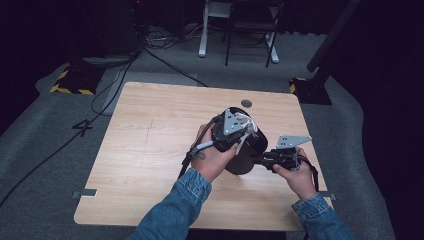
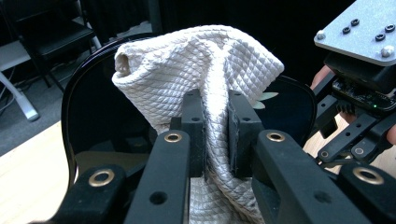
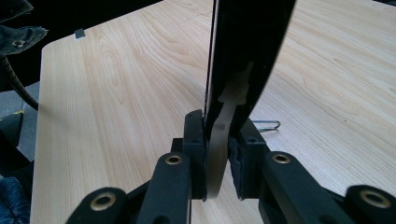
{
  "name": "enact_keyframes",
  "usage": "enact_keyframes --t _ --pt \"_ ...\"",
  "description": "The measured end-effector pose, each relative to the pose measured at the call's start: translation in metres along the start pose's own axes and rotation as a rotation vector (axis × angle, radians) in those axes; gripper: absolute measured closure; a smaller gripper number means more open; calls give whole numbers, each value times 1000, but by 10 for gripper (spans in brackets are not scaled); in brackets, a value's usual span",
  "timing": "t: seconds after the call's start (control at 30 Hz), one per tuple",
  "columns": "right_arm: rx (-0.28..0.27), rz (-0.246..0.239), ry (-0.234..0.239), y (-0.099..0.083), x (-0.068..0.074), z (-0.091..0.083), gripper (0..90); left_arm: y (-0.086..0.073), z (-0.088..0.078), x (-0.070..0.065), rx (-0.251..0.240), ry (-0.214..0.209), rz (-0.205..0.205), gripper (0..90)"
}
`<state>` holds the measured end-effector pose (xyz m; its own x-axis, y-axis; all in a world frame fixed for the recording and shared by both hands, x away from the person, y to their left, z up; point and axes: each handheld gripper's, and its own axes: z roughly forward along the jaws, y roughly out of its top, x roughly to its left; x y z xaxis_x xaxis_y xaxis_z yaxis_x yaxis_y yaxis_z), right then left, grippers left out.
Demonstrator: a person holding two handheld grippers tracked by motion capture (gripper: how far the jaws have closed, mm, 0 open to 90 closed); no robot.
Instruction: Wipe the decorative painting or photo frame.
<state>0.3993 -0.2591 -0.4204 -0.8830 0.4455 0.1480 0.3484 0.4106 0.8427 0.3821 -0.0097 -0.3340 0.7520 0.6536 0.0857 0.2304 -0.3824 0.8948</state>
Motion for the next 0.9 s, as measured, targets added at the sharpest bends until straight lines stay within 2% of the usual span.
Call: enact_keyframes --t 0.2,0.4,0.53,0.77,0.9 --pt "-9 -1 -6 0 1 0 786 -2 -3 10 14 48 8 800" --pt "-9 0 -6 1 1 0 786 -6 -5 20 17 58 -6 800" --pt "-9 0 -5 0 1 0 786 -8 -7 26 27 80 -9 799" --pt "-14 5 0 0 0 0 784 -14 -7 40 43 108 -48 799" --pt "-12 3 -3 0 0 0 785 -16 -8 43 59 126 -45 799"
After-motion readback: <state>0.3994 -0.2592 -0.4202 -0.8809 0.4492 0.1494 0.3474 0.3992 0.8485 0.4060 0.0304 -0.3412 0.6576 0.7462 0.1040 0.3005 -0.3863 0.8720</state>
